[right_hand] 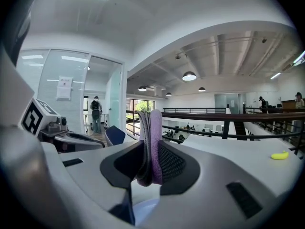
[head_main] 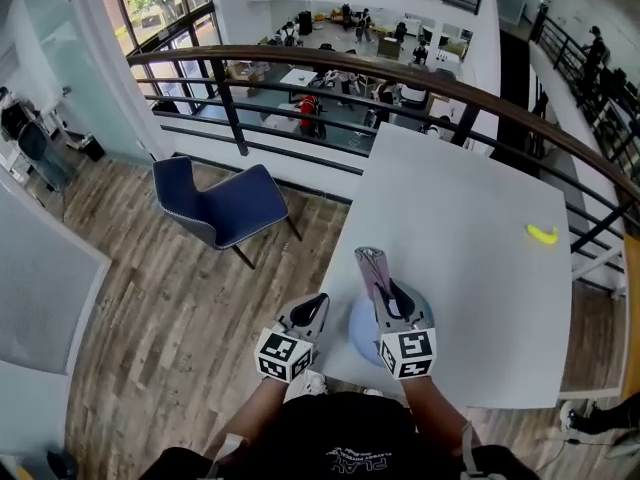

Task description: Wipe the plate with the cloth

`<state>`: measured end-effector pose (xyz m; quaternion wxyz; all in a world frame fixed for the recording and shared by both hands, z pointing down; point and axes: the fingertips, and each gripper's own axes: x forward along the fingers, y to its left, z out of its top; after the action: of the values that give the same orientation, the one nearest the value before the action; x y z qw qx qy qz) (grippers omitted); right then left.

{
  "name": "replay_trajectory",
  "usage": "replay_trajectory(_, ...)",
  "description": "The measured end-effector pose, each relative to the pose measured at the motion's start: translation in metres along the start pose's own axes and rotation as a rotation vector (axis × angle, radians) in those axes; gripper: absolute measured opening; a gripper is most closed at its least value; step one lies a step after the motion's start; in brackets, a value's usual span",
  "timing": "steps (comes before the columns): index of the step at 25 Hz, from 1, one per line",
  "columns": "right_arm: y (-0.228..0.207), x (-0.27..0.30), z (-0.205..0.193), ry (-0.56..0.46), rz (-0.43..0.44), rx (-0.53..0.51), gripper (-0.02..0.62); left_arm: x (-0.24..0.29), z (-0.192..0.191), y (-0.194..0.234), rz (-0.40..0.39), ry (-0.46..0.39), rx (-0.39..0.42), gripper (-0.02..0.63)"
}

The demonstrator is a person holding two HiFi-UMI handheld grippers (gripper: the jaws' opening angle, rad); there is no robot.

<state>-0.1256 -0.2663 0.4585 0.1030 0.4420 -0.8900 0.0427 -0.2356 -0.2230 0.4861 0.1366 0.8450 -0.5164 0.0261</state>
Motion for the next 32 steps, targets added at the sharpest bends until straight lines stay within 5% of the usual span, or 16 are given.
replay_trajectory(8, -0.051, -0.008, -0.020, 0.055, -0.177, 0.002, 0.095, 0.031, 0.008, -0.001, -0.119, 0.035, 0.031, 0.014)
replay_trajectory(15, -0.085, -0.027, -0.044, 0.110, -0.219, 0.043, 0.095, 0.055, 0.003, -0.021, -0.175, 0.042, 0.032, 0.014)
replay_trajectory(32, -0.090, -0.042, -0.130, 0.303, -0.143, 0.000, 0.095, 0.093, -0.063, -0.012, -0.098, 0.166, 0.010, 0.014)
